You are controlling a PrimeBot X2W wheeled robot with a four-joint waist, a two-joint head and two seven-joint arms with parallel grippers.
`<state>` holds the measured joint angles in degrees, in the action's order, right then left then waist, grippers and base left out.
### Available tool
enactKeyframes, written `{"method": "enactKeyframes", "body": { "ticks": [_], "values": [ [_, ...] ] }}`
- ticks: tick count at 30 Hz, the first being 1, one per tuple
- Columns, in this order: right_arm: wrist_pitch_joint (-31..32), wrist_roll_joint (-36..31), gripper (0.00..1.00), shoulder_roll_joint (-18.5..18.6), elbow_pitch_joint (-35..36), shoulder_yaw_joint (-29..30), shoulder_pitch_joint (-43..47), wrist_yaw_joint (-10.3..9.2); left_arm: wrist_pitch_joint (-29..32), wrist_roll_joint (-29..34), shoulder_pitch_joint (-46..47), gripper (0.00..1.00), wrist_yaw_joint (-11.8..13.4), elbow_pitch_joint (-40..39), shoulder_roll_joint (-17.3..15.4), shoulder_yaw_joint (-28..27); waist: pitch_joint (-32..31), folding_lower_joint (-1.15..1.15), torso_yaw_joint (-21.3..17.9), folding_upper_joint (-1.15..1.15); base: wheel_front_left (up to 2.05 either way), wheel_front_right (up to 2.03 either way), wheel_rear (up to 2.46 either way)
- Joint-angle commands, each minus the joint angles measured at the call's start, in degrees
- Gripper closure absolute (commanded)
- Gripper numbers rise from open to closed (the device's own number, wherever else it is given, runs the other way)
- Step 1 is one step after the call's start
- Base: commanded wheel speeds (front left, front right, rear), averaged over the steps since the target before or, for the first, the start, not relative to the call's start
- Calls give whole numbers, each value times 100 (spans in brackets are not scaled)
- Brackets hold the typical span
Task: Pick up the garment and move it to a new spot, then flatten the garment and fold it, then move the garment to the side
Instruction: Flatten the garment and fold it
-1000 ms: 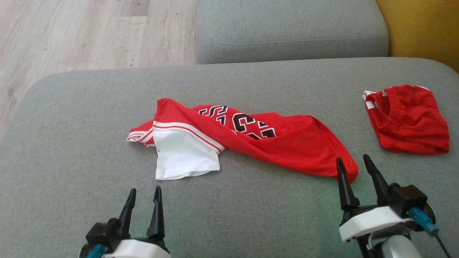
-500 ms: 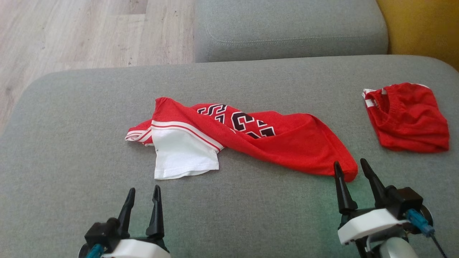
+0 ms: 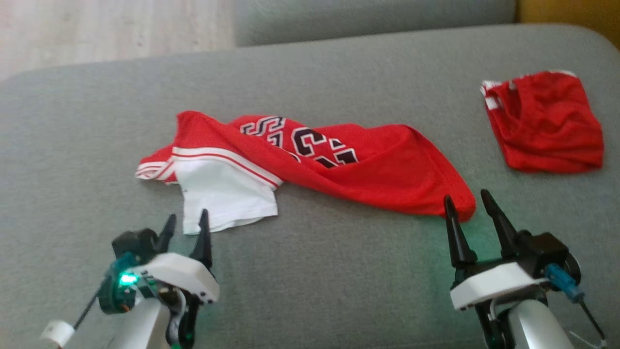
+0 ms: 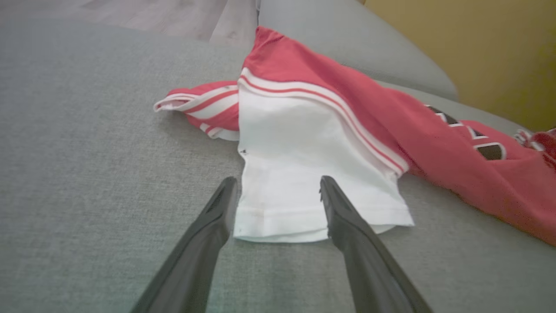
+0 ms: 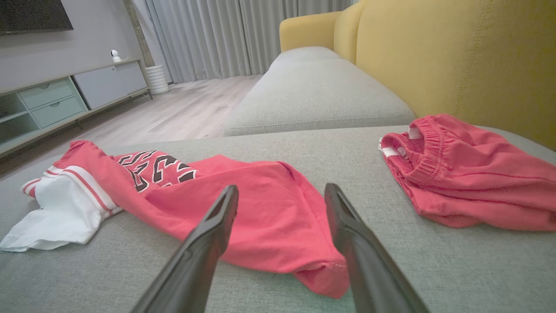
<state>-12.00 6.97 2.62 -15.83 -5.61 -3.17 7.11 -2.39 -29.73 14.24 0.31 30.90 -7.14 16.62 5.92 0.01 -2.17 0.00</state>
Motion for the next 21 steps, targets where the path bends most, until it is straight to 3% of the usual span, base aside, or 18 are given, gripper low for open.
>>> {"method": "enactKeyframes", "body": {
  "ticks": [1,7,11,13,14,21],
  "values": [
    [-10,-39,0,26,201,-167,-237,37,-4,-12,226,0,81,-51,-138,-234,202,-1,-189,0,0,0,0],
    [-59,-29,0,26,181,-159,-333,37,71,-113,559,0,310,560,-150,-412,428,-1,-402,0,0,0,0],
    [-82,-26,0,26,104,-91,-348,37,77,-123,637,2,249,796,-107,-345,452,-1,-453,0,0,0,0],
    [-44,-35,0,26,34,3,-351,37,80,-110,649,62,203,852,-77,-281,442,-1,-459,0,0,0,0],
    [4,-42,0,26,-15,60,-355,37,72,-108,649,100,180,861,-58,-252,438,-1,-454,0,0,0,0],
    [283,-83,0,26,-381,426,-603,37,-228,-34,603,100,129,636,-22,-140,455,-1,-282,0,0,0,0]
  ]
}}
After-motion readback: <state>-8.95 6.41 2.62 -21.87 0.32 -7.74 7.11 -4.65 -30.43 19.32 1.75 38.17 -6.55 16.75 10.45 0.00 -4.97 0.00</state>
